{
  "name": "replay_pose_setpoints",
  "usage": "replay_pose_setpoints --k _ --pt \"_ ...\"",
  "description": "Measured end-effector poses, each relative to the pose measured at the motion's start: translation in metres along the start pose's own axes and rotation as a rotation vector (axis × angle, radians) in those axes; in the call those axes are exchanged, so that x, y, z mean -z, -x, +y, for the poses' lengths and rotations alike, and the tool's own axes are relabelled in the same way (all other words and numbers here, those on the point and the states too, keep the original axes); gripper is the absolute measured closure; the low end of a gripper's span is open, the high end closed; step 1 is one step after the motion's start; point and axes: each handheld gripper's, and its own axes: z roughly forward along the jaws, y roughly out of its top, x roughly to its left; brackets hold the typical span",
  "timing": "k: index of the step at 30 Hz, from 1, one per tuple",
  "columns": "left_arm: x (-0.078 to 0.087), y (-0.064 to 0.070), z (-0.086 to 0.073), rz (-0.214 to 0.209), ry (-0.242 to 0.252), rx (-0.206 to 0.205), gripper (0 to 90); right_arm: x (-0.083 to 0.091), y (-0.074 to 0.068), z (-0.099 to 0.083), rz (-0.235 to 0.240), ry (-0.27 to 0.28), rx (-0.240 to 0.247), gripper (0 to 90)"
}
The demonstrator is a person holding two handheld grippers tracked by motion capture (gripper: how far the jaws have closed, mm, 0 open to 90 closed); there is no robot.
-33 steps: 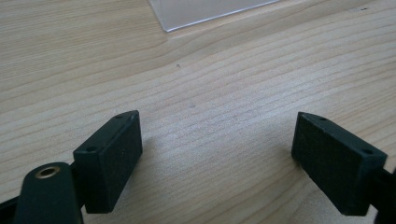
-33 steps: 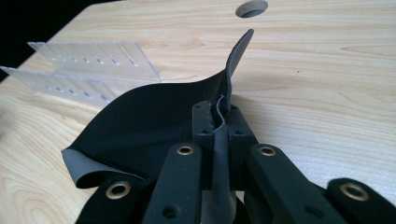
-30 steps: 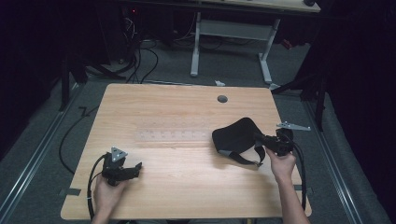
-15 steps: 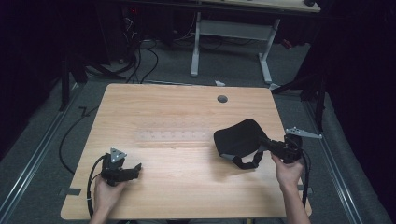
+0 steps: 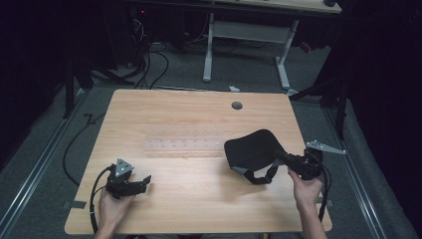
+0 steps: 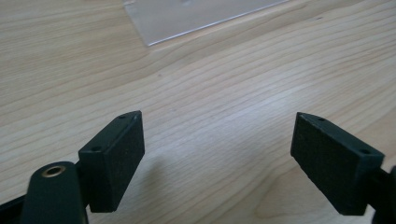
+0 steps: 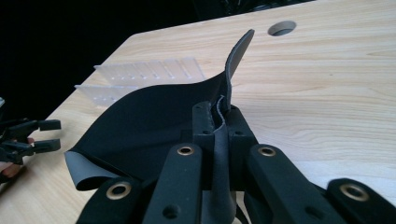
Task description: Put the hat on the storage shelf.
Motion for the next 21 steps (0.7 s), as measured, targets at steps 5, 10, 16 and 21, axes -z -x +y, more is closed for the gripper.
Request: replay_pose_setpoints --k 5,10,16,21 --pt "0.005 0.013 -0.001 -0.057 0.006 -0.019 17.4 -0.002 -0.012 0.002 0.013 -0.013 0.019 86.4" --pt "0.011 0.034 -0.001 -0.109 0.028 -0.048 16.2 -0.004 -0.020 0.004 0.030 -0.005 0.022 86.3" --pt "0.018 0.055 -0.002 -0.171 0.033 -0.088 15.4 -0.006 -0.030 -0.001 0.066 0.003 0.024 86.3" --pt "0.022 0.072 0.005 -0.215 0.034 -0.098 15.2 -0.005 -0.035 -0.005 0.086 0.015 0.012 86.3"
